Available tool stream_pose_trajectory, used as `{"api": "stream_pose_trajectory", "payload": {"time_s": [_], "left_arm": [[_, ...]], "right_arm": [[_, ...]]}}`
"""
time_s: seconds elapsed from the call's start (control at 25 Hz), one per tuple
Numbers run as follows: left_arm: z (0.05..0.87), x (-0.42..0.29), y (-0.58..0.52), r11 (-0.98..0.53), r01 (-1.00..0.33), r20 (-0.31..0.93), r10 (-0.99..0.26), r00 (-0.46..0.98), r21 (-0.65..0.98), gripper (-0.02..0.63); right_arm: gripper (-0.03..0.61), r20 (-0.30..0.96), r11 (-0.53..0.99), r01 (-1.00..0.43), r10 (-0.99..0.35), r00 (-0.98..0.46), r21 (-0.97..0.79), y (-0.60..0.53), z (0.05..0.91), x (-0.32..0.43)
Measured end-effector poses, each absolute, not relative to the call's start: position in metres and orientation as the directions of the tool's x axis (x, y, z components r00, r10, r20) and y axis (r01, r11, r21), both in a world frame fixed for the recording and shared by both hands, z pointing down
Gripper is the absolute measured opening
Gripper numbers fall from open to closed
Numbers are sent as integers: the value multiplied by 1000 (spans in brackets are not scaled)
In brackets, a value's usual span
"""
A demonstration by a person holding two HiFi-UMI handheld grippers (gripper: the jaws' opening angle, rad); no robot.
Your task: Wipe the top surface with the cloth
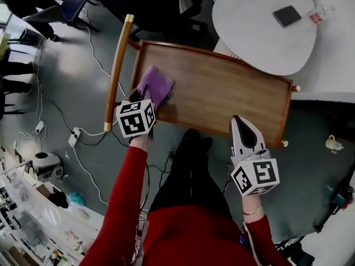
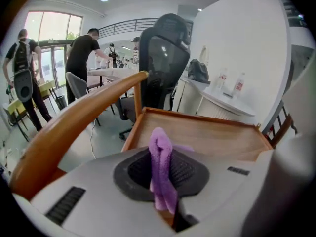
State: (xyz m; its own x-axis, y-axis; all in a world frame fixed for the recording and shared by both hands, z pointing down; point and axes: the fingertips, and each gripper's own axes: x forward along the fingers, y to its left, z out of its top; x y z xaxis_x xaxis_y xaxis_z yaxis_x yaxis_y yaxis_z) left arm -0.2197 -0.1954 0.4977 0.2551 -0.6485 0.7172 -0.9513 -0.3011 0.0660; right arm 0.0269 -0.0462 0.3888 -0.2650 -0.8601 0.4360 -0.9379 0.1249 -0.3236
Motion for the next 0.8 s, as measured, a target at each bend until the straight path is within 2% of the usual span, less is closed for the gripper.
{"api": "stream_pose_trajectory", "payload": {"time_s": [0.28,0.36,0.44,0.52,0.64,0.8], "left_arm": [[484,-248,-188,-280,-959,687,-704,181,-34,52],[460,-228,-182,-342,-939,645,-725,240,-35,51],[439,-184,-170,-464,-885,607,-695,385,31,51],[428,-119,-147,-605,-782,576,-589,567,150,52],[418,-10,-90,-752,-558,518,-340,785,352,51],[411,104,-3,-807,-292,445,-40,895,514,51]], "right_arm": [[11,439,118,-942,-862,-254,-313,-44,393,12],[12,442,60,-950,-875,-198,-306,-33,391,21],[12,445,-29,-953,-888,-114,-301,-16,392,34],[12,452,-136,-946,-892,-13,-294,8,393,53],[11,468,-294,-917,-872,142,-270,52,387,88],[12,469,-461,-853,-826,313,-245,111,376,128]]}}
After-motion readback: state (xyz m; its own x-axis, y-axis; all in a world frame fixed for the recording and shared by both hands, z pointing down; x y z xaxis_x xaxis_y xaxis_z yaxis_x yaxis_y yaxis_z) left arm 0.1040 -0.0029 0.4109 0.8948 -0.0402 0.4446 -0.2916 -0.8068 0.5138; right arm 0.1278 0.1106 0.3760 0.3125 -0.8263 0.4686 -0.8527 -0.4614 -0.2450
